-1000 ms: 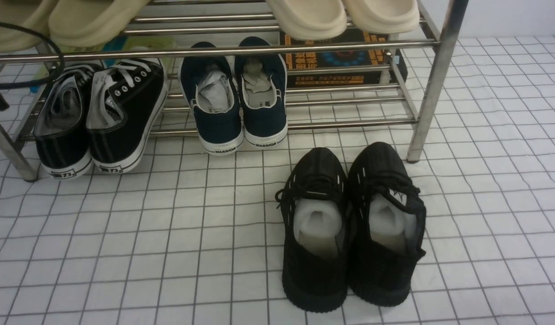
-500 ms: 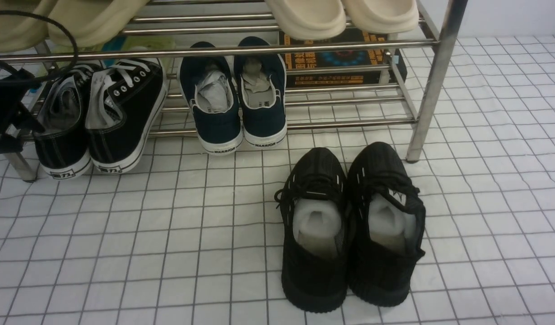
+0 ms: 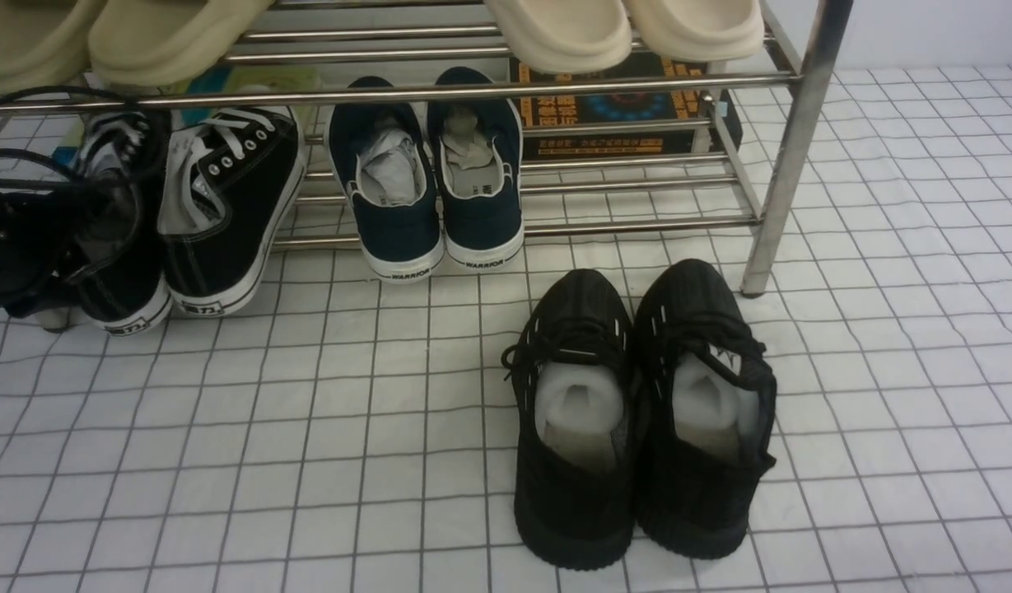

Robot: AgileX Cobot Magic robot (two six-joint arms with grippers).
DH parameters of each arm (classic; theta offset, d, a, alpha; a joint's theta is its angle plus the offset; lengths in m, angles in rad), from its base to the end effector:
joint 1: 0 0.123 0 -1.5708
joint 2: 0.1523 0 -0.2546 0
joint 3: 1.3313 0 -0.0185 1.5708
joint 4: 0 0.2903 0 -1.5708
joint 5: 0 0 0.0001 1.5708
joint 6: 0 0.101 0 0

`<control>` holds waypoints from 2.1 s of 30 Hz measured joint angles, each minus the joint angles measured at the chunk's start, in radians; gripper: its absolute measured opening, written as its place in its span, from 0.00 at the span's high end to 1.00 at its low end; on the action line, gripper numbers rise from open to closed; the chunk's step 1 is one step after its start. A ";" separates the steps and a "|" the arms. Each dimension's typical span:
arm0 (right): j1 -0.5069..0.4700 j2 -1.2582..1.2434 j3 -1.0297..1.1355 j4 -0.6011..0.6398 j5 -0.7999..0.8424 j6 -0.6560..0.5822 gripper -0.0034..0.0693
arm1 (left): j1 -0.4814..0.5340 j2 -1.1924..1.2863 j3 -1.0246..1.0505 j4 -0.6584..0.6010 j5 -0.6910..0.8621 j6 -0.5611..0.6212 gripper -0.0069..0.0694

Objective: Take the shoes off the shelf with your hand from the white checkered tablecloth.
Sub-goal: 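Grasp the leftmost shoe on the bottom shelf of the shoe rack with the left gripper, then set the held shoe down on the floor in front of the rack with the left gripper, then grasp the leftmost shoe on the bottom shelf of the shoe rack with the left gripper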

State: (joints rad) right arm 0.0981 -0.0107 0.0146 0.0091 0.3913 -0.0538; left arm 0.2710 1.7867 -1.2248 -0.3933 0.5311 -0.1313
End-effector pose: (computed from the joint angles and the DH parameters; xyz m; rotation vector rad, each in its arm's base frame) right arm 0.1313 0.0133 0.1708 -0.1371 1.8740 0.0395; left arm 0.4042 0.0919 0.1624 -0.8560 2.3994 -0.3282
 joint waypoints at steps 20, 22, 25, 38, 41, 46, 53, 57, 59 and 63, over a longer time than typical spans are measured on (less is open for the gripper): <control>0.000 0.000 0.000 0.000 0.001 0.000 0.62 | 0.002 -0.311 0.058 0.550 0.596 -0.113 0.87; 0.000 0.000 0.000 0.000 0.001 0.000 0.62 | 0.002 -0.318 0.087 0.555 0.592 -0.119 0.87; 0.000 0.000 0.000 0.000 0.001 0.000 0.62 | 0.002 -0.324 0.190 0.565 0.542 -0.131 0.87; 0.000 0.000 0.000 0.000 0.001 0.000 0.62 | 0.002 -0.323 0.324 0.573 0.281 -0.115 0.77; 0.000 0.000 0.000 0.000 0.001 0.000 0.62 | 0.002 -0.325 0.324 0.590 0.274 -0.115 0.64; 0.000 0.000 0.000 0.000 0.001 0.000 0.62 | 0.002 -0.332 0.321 0.615 0.321 -0.116 0.43; 0.000 0.000 0.000 0.000 0.001 0.000 0.62 | 0.002 -0.344 0.117 0.551 0.493 -0.116 0.48; 0.000 0.000 0.000 0.000 0.001 0.000 0.62 | -0.009 -0.342 0.024 0.426 0.497 -0.096 0.72; 0.000 0.000 0.000 0.000 0.001 0.000 0.62 | -0.027 -0.336 -0.003 0.387 0.480 -0.067 0.82; 0.000 0.000 0.000 0.000 0.001 0.000 0.62 | -0.145 -0.256 -0.096 0.340 0.426 -0.004 0.91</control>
State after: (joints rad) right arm 0.0981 -0.0107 0.0146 0.0091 0.3922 -0.0538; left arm 0.1262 1.5309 -1.3211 -0.0534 0.9572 -0.1357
